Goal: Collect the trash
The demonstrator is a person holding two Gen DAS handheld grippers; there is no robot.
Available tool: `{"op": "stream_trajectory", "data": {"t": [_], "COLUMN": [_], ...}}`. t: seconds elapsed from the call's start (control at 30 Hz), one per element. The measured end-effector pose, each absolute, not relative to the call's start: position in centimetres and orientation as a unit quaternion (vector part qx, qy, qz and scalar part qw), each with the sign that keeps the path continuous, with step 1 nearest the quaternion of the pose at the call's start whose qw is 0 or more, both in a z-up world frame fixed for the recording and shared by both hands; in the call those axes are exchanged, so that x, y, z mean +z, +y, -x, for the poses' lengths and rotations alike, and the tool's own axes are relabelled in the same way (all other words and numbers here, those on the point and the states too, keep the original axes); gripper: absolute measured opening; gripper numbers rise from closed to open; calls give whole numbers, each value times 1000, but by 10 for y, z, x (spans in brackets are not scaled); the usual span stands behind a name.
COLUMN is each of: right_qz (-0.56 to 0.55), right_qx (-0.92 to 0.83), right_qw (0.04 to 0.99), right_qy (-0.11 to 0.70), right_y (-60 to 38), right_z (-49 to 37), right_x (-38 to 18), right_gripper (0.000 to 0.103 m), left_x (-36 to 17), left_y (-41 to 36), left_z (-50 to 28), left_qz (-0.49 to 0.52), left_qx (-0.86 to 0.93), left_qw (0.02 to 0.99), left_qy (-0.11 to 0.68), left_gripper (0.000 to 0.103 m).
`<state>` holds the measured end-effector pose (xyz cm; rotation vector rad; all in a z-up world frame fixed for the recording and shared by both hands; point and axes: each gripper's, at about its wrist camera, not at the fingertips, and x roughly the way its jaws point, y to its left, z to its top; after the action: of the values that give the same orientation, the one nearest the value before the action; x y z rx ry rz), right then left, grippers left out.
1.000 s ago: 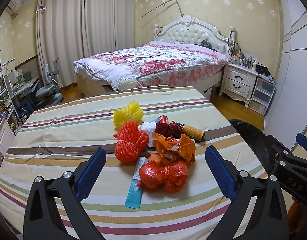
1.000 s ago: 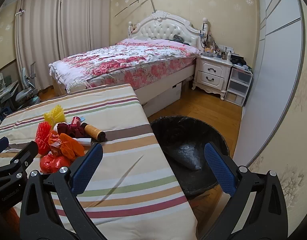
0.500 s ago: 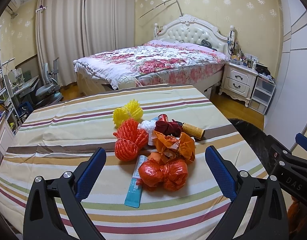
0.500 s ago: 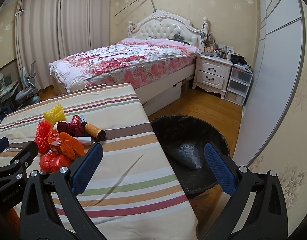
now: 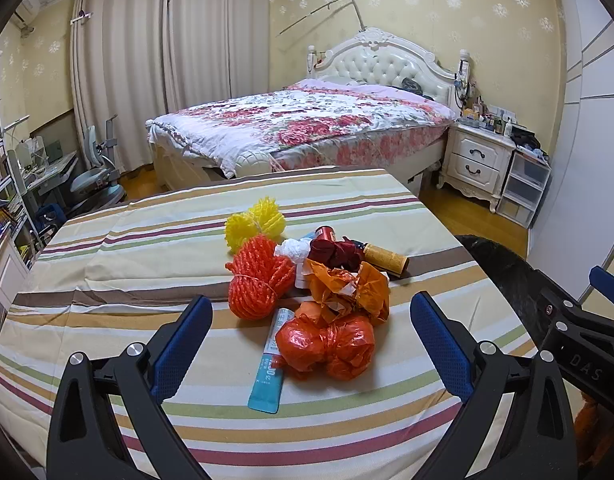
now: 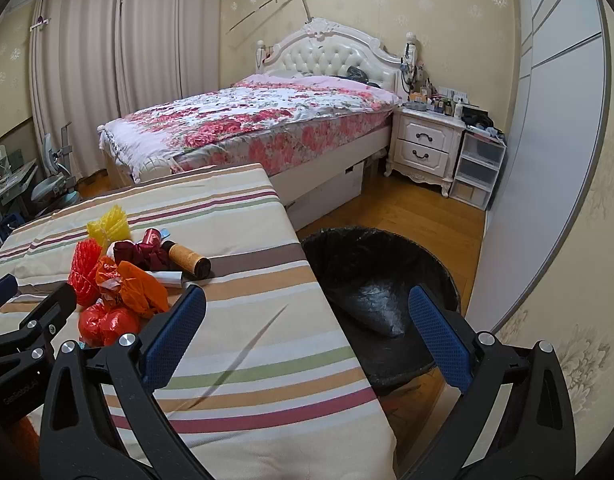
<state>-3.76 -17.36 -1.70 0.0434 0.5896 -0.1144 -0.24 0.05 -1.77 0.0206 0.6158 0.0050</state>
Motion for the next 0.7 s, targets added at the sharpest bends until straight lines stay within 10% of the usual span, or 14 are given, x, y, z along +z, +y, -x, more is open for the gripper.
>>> {"op": "stream_trajectory", "data": {"t": [0.7], "right_qz": [-19], "right_qx": [-36], "right_qw": [952], "right_qy": [305], "right_y": [-159], "right_z": [37], "right_x": [-31], "right_gripper": [99], "left_x": [-33], "left_y": [40], "left_z": [6], "left_qz": [7], "left_qx": [30], "left_qw": [945], "left_qy": [326], "left_gripper": [96]}}
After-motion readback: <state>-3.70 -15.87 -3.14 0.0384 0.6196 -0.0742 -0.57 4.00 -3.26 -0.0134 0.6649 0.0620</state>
